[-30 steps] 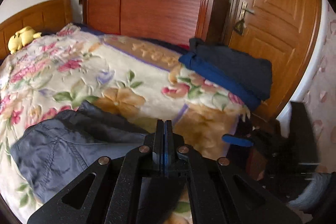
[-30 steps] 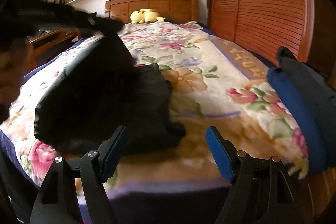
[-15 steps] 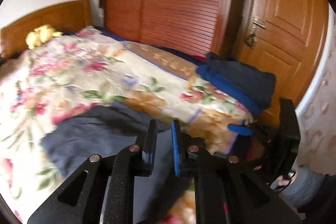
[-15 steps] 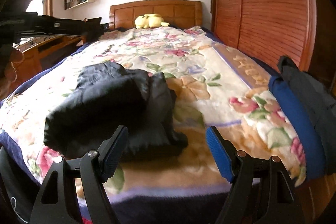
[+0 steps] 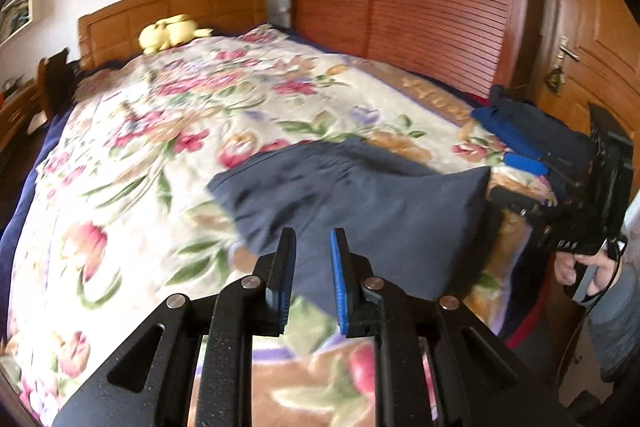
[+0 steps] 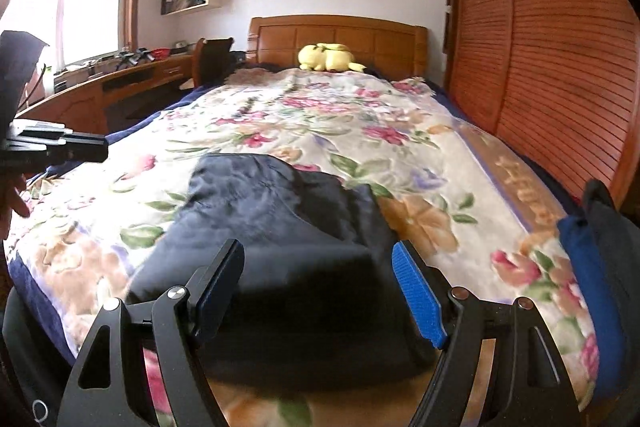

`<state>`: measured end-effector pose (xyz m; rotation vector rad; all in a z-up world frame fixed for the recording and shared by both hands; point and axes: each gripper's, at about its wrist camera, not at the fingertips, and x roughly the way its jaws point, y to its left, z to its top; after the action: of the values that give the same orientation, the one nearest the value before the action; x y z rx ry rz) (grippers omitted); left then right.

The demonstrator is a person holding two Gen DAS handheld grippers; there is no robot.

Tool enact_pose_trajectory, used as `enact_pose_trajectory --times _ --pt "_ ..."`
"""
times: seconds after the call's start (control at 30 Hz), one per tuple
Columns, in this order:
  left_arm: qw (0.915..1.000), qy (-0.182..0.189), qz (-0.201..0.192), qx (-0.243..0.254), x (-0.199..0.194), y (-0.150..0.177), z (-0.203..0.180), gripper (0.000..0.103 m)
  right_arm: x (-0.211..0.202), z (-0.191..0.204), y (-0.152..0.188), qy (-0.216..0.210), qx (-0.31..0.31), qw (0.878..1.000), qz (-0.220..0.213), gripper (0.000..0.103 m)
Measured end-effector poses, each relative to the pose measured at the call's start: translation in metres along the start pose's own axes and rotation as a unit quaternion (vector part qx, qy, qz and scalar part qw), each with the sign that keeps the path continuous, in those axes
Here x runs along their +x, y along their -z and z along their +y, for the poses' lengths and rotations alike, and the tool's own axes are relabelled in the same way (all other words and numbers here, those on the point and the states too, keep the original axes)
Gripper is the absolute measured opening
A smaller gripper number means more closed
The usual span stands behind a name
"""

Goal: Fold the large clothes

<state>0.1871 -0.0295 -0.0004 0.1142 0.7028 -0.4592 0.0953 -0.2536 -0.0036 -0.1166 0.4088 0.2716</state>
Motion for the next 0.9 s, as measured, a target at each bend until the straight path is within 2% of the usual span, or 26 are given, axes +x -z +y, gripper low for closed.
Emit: enact_pose_trajectory --times 0.27,0.43,0.6,0.9 --pt "0.9995 -0.027 0.006 -0.016 0.004 0.027 0.028 0.018 0.039 0.012 -0.014 -0.015 -0.045 0.998 0.028 0.078" --pt "0.9986 -0.032 0.023 -0.036 0.014 0.051 0.04 0.018 0.071 0.001 -0.007 -0.007 -0.059 0.995 0.083 0.078" --pt "0.9977 -0.03 0.034 -0.05 0.022 0.066 0.046 0.018 0.104 -0.025 0.012 -0.025 -0.023 0.99 0.137 0.078" --pt "0.9975 -0.024 0.039 -0.054 0.027 0.072 0.047 0.018 0.133 -0.057 0.015 -0.051 0.034 0.984 0.167 0.078"
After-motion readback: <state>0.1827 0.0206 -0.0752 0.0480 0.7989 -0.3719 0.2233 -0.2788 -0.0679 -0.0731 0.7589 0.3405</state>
